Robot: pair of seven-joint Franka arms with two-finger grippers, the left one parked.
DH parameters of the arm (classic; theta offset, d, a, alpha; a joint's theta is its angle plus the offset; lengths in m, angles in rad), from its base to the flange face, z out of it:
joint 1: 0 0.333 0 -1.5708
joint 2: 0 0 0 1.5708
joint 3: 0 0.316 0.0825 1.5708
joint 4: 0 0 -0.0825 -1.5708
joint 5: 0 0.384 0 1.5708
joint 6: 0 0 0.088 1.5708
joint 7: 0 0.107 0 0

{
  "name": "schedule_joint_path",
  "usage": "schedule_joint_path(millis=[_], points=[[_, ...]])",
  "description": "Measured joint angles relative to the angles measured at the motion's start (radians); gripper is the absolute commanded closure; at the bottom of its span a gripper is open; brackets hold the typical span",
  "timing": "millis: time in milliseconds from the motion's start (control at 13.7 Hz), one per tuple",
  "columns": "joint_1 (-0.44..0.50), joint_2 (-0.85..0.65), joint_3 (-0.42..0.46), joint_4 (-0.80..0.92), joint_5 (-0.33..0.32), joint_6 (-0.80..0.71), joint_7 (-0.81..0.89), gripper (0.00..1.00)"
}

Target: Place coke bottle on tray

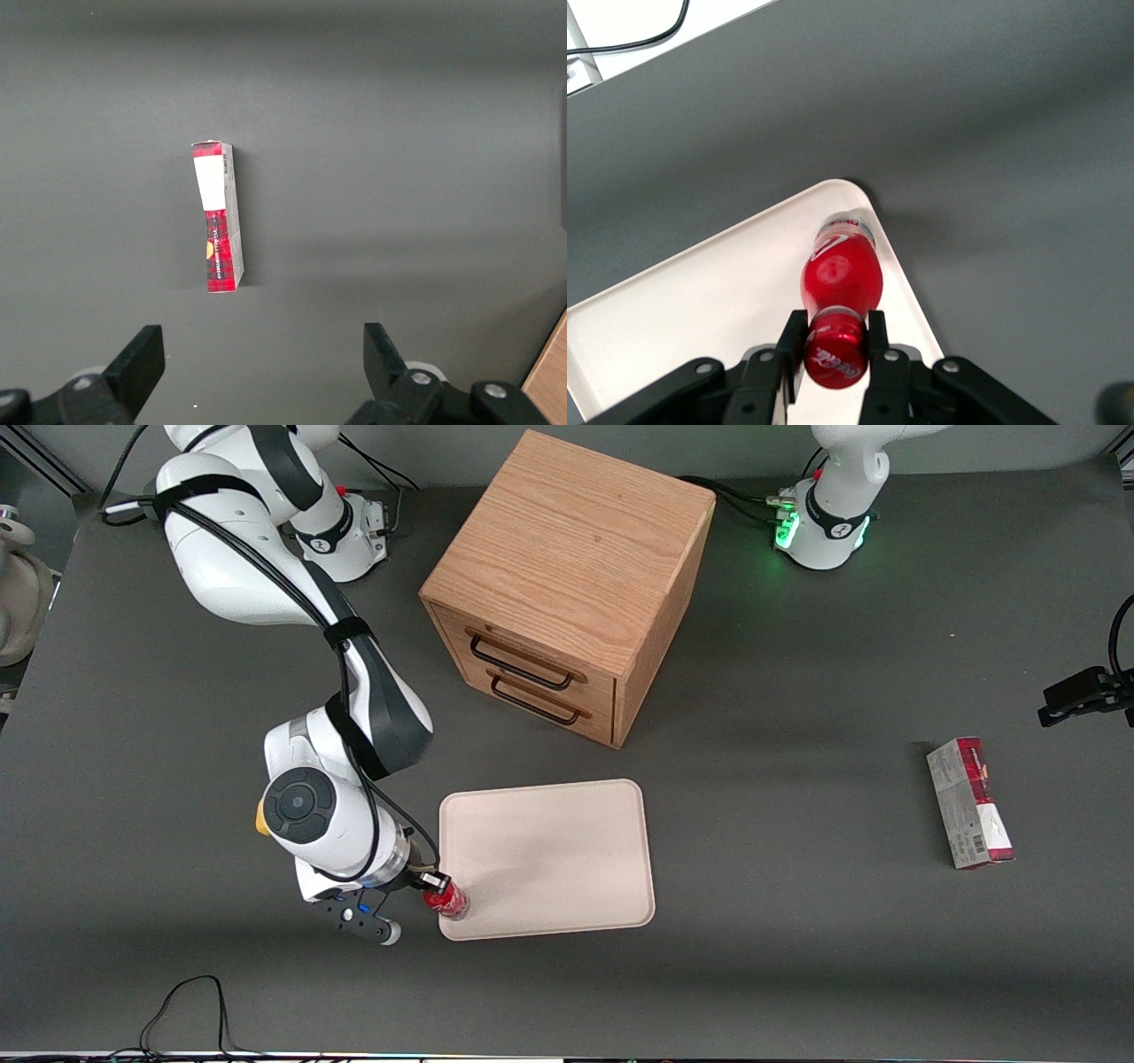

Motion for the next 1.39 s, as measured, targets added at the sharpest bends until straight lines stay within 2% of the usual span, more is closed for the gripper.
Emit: schedule_joint_path(millis=[220, 293, 366, 439, 1171, 1390], points=[[0.005, 0.008, 0.000, 0.000, -0.001, 0.006, 0.000, 0.98], [0.006, 0.011, 0.000, 0.000, -0.002, 0.008, 0.000, 0.83], [0.007, 0.015, 0.000, 0.000, -0.007, 0.010, 0.001, 0.55], [0.008, 0.018, 0.000, 0.000, -0.012, 0.012, 0.001, 0.01], [0.012, 0.019, -0.001, 0.019, -0.029, 0.021, 0.005, 0.00], [0.009, 0.009, -0.003, 0.040, -0.030, -0.025, 0.004, 0.00]])
